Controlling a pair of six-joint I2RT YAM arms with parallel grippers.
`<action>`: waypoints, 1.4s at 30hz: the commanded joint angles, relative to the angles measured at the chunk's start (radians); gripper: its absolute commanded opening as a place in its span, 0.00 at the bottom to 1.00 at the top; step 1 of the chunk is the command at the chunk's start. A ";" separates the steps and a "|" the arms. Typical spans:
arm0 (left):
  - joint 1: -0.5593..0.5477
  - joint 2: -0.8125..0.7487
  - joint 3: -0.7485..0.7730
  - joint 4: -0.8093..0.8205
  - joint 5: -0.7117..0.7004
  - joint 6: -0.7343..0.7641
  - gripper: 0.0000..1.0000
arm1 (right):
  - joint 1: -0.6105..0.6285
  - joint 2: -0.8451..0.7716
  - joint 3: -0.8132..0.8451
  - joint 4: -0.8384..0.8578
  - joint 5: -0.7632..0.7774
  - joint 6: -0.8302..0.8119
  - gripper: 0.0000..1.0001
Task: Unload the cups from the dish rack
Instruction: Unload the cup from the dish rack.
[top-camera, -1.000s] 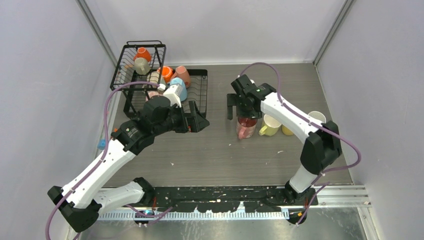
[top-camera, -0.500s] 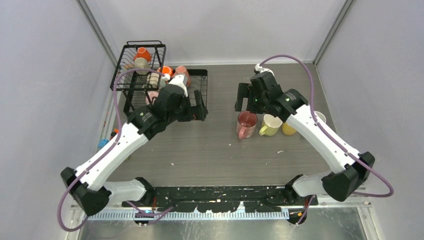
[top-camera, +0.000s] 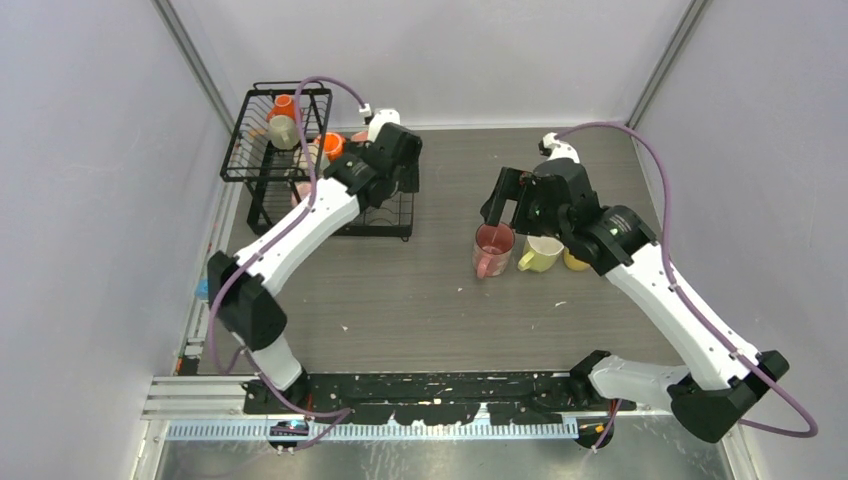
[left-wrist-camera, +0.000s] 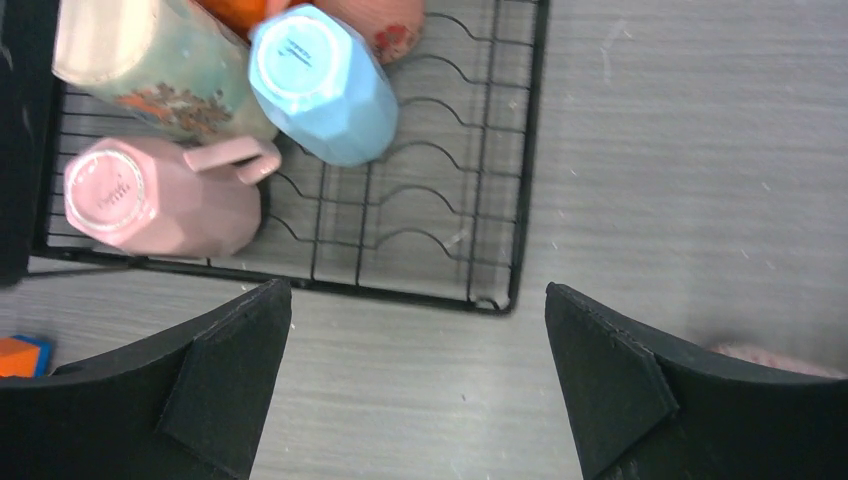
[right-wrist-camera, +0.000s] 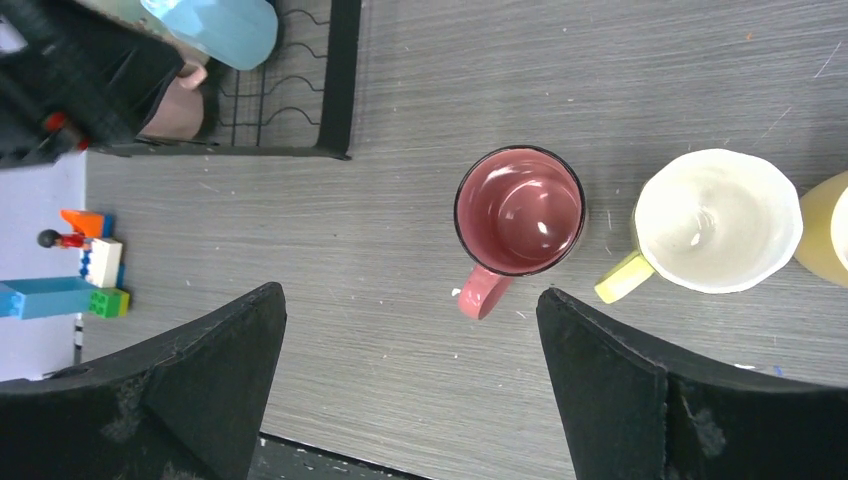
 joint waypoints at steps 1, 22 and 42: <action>0.075 0.101 0.118 -0.026 -0.074 0.040 1.00 | 0.004 -0.065 -0.016 0.048 0.007 0.037 1.00; 0.248 0.397 0.305 -0.028 0.040 0.033 1.00 | 0.005 -0.159 -0.082 0.042 -0.013 0.075 1.00; 0.282 0.482 0.314 0.069 0.045 0.112 1.00 | 0.005 -0.197 -0.119 0.029 -0.009 0.072 1.00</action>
